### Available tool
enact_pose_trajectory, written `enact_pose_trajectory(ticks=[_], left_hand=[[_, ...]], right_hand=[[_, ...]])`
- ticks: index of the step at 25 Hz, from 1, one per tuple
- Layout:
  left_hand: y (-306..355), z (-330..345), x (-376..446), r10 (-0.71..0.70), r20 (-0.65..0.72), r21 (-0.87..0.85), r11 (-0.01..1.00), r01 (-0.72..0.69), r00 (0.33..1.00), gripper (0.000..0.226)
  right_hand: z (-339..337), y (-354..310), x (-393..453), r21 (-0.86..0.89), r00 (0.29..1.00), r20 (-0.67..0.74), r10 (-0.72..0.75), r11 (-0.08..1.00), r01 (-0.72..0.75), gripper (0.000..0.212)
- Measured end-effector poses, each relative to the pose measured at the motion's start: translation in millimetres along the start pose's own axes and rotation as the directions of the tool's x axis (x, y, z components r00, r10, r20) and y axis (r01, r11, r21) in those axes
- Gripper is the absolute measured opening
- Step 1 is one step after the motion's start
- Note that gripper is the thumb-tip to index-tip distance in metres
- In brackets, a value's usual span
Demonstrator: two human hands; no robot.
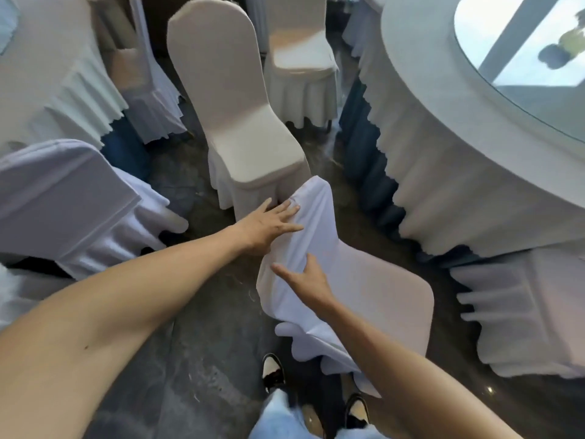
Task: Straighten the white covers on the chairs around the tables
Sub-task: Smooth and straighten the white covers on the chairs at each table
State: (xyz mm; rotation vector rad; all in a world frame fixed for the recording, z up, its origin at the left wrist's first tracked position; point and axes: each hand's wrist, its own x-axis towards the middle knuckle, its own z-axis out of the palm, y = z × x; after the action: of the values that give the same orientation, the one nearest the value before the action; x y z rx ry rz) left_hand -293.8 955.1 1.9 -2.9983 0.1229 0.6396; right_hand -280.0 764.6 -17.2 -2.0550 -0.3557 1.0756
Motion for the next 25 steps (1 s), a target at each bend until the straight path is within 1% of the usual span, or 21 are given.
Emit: enact_pose_trajectory(ticks=[1,2,5,6,7,9,13,15,17,18,19,21,23,25], left_hand=[[-1.9,-0.1,7.3,0.041,-0.007,0.014,0.999,-0.041,0.999,0.093],[-3.7,-0.7,14.4,0.079,-0.012,0.029,0.996,-0.079,0.997,0.09],[-14.7,1.9,35.7,0.151,-0.031,0.032,0.988,-0.15,0.988,0.084],[-18.3,2.6,40.4,0.169,-0.041,0.047,0.985,-0.167,0.985,0.082],[-21.2,1.4,44.2,0.187,-0.048,0.066,0.981,-0.183,0.981,0.077],[-24.1,-2.7,46.9,0.215,-0.063,0.091,0.974,-0.209,0.975,0.065],[-20.7,-13.6,53.3,0.298,-0.133,0.183,0.945,-0.272,0.945,0.054],[-10.8,-14.0,62.3,0.343,-0.159,0.177,0.932,-0.315,0.926,0.058],[2.0,-17.4,74.5,0.379,-0.135,0.162,0.92,-0.356,0.916,0.072],[11.5,-20.2,84.8,0.41,-0.119,0.175,0.905,-0.387,0.904,0.075],[19.8,-21.8,94.9,0.445,-0.109,0.192,0.887,-0.421,0.889,0.073],[42.7,-26.7,117.8,0.52,-0.102,0.196,0.846,-0.495,0.848,0.057],[77.1,-33.1,134.7,0.562,-0.099,0.155,0.824,-0.545,0.821,0.036],[121.8,-37.7,141.0,0.557,-0.094,0.129,0.829,-0.545,0.825,0.025]], right_hand=[[11.4,-1.2,1.5,0.005,1.0,0.013,0.016,1.0,-0.016,0.078],[22.1,-2.5,2.5,-0.009,0.999,0.01,0.044,0.999,-0.044,0.079],[52.5,-0.6,12.0,-0.081,0.995,-0.002,0.101,0.992,-0.101,0.109],[61.6,0.7,15.1,-0.123,0.993,-0.037,0.114,0.985,-0.118,0.113],[69.2,2.4,19.7,-0.165,0.988,-0.087,0.126,0.976,-0.139,0.112],[76.7,3.0,27.7,-0.195,0.972,-0.168,0.165,0.961,-0.197,0.106],[75.5,0.1,29.3,-0.119,0.944,-0.245,0.221,0.96,-0.255,0.093],[61.8,8.5,17.3,-0.107,0.933,-0.289,0.213,0.962,-0.252,0.086],[41.9,23.8,1.0,-0.148,0.93,-0.32,0.181,0.96,-0.238,0.073],[27.8,34.8,-9.2,-0.165,0.927,-0.335,0.168,0.958,-0.234,0.066],[14.8,44.9,-19.0,-0.181,0.928,-0.341,0.152,0.958,-0.223,0.061],[-16.1,66.1,-39.9,-0.24,0.93,-0.352,0.109,0.95,-0.202,0.054],[-52.3,93.9,-61.1,-0.305,0.93,-0.359,0.073,0.933,-0.191,0.046],[-92.5,124.0,-81.6,-0.359,0.935,-0.351,0.057,0.914,-0.19,0.04]])
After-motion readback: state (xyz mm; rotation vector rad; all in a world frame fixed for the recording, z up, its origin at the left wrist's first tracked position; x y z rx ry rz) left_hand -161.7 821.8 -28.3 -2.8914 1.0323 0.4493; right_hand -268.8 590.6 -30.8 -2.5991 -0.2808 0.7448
